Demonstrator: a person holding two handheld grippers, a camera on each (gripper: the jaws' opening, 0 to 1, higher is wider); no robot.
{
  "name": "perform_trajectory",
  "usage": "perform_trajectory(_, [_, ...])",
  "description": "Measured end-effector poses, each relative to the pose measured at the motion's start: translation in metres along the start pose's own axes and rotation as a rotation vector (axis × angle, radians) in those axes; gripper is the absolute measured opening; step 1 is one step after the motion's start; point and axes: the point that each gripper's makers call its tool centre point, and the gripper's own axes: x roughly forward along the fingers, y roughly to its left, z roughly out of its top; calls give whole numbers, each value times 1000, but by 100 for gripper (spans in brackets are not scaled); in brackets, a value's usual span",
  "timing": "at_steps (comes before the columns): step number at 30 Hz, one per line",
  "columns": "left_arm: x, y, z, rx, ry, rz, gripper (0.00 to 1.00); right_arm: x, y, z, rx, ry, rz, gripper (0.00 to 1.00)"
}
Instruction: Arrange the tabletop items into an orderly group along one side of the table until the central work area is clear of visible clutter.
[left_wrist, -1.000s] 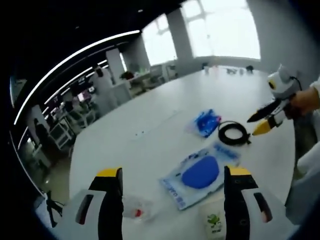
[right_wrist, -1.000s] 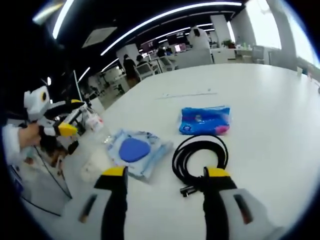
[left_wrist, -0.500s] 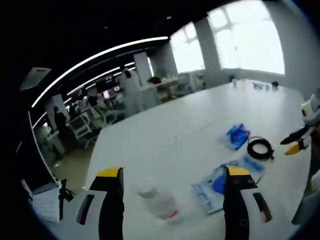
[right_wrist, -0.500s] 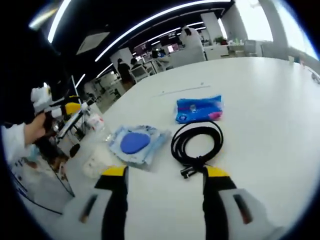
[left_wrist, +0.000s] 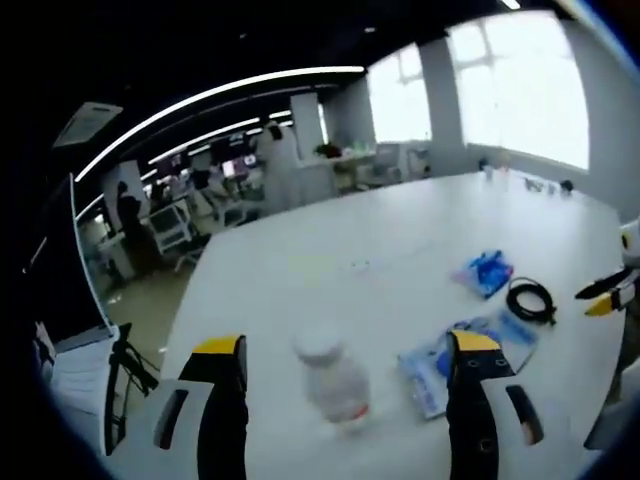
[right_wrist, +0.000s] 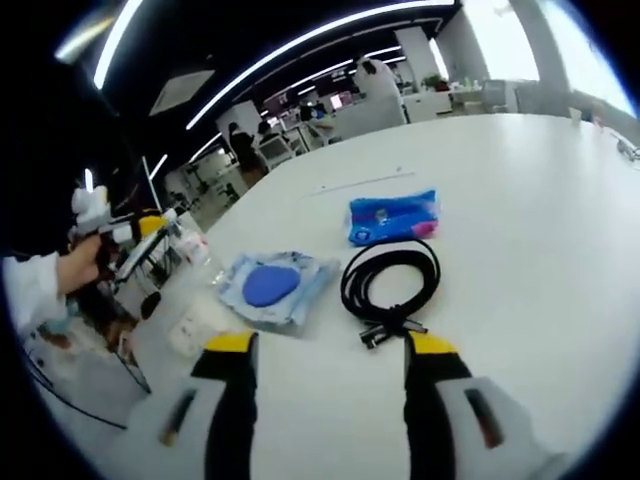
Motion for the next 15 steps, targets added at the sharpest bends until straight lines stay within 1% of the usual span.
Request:
perform_trajectory(2, [0, 0, -4, 1, 5, 0, 78, 0, 1, 2, 13, -8, 5, 57])
perform_trajectory(8, [2, 3, -17, -14, 26, -2, 78, -8, 5, 5, 17, -27, 5, 57])
perform_trajectory(15, [4, 7, -32, -51, 42, 1, 77, -15, 5, 4, -17, -29, 3, 57])
